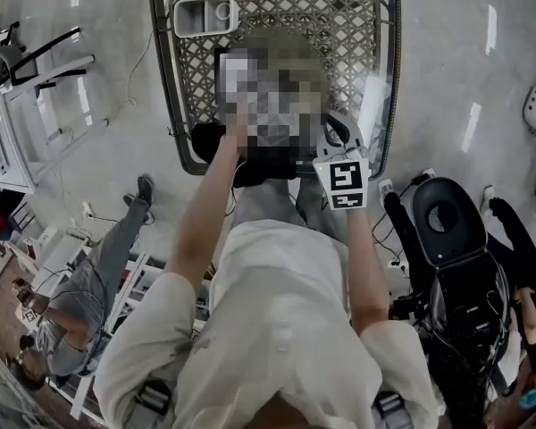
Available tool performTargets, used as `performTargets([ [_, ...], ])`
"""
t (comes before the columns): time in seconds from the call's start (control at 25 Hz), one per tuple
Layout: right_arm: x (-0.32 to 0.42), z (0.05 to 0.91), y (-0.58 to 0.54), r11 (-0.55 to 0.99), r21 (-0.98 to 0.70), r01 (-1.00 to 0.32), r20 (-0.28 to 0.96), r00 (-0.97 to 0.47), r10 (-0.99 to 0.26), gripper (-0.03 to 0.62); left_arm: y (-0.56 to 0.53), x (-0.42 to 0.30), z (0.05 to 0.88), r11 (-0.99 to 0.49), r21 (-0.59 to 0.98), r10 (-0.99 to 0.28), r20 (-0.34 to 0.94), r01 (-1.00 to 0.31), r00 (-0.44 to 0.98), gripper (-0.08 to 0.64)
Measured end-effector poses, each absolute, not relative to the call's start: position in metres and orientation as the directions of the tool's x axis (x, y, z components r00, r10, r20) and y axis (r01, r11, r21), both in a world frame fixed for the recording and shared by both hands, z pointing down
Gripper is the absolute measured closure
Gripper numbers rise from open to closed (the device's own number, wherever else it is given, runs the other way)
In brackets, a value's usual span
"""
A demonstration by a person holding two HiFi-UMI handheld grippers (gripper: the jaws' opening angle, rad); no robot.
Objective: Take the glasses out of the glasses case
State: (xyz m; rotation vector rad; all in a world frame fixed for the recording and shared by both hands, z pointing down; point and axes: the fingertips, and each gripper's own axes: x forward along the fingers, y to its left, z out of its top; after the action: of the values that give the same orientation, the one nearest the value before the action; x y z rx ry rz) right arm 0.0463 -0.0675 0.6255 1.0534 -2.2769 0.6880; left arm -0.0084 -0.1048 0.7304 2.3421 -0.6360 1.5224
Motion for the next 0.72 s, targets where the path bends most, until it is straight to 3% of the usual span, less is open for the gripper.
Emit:
performTargets([
  [0.32,0.050,0.622,-0.065,0.560,-0.219,-0.799,0.648,-0.548,-0.529,0.584,-0.098,-0.007,0.726,-0.878,0.002,-0.192,0.915,-0.478,0.356,0.528],
  [0.72,0.053,0.621,-0.060,0.558,-0.215,-0.801,0.647,-0.545,-0.533,0.584,-0.095,-0.005,0.721,-0.882,0.005,-0.192,0.910,-0.472,0.368,0.529],
])
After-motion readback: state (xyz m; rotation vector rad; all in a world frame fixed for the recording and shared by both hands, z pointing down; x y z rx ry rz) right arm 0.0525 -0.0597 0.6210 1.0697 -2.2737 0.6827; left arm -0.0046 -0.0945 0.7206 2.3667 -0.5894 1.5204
